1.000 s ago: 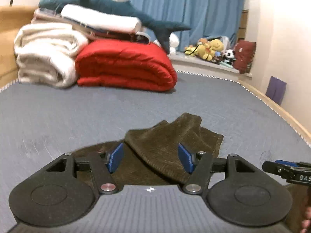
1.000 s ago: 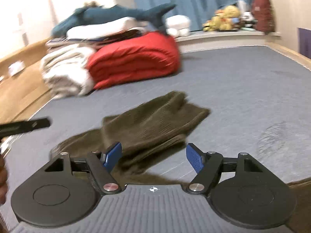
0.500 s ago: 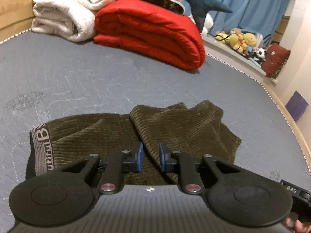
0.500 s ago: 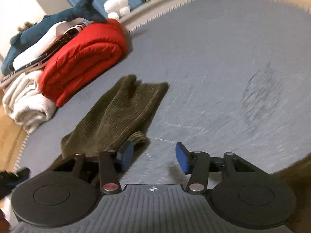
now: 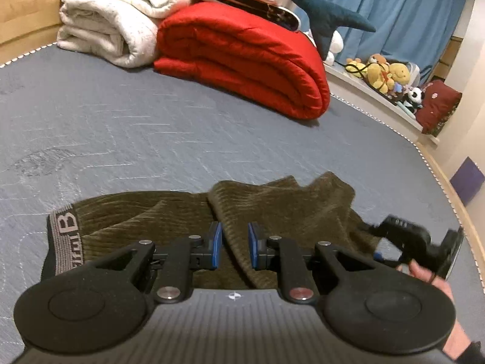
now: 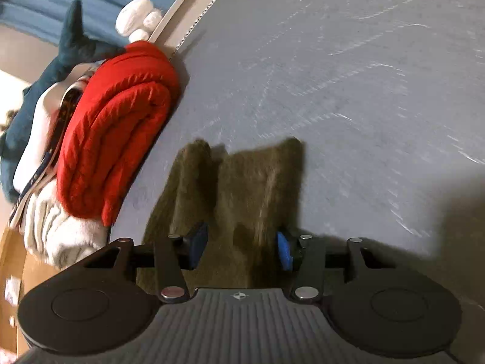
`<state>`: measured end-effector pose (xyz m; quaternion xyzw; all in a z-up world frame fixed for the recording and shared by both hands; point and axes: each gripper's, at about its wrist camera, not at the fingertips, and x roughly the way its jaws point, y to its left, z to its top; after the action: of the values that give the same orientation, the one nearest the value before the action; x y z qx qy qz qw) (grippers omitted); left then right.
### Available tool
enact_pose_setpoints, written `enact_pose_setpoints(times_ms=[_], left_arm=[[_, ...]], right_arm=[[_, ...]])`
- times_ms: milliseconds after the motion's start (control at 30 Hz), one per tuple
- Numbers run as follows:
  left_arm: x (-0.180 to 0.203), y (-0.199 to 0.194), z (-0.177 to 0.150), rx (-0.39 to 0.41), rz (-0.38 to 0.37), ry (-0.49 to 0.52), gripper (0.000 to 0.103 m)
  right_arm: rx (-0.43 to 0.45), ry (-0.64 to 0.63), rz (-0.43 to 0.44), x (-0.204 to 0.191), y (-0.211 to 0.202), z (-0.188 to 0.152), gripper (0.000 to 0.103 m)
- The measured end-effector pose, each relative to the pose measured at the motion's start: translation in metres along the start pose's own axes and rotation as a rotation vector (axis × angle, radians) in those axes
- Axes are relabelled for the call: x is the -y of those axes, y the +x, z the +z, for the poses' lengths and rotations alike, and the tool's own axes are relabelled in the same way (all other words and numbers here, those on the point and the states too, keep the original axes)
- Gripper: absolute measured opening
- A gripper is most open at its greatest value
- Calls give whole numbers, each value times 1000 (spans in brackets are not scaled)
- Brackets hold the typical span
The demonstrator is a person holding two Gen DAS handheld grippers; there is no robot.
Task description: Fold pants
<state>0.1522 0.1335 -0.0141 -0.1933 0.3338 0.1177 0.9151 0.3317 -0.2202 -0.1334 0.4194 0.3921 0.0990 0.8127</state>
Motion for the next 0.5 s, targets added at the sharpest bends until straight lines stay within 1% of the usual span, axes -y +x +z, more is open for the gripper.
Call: enact_pose_setpoints(times_ms=[33,67,100,167,200,267,333,400,433,500], left_arm=[[0,1,0,-2,3,-4,20],[0,1,-1,-5,2,-9,20],[1,1,-1,-6,-1,-13,20],[3,-1,-2,-5,-10,-11,20],[5,-3,-2,-1,-16,-6,20],[7,-9,-2,10,-32,5,20],[9,-13,-2,18,-50,19,20],[11,-15,-2,21,-72,41,20],[13,-16,-3,20,-84,54,20],[18,-13,-5,7,-116,99,20]], right_arm=[[1,9,-5,-3,7,4,39],[-1,3,-19,-7,11,8,15],[-2,-14,-36,-10,12,11,8],[29,-68,-61,-19,0,19,7],[46,-84,-54,-23,-11,25,7],[114,-114,-15,-34,-49,40,7],[204,-139,13,-42,-95,55,7],[346,-125,6,-39,-152,70,7],[432,-104,-11,-33,-183,79,7],[595,-57,-80,-11,-239,95,7]])
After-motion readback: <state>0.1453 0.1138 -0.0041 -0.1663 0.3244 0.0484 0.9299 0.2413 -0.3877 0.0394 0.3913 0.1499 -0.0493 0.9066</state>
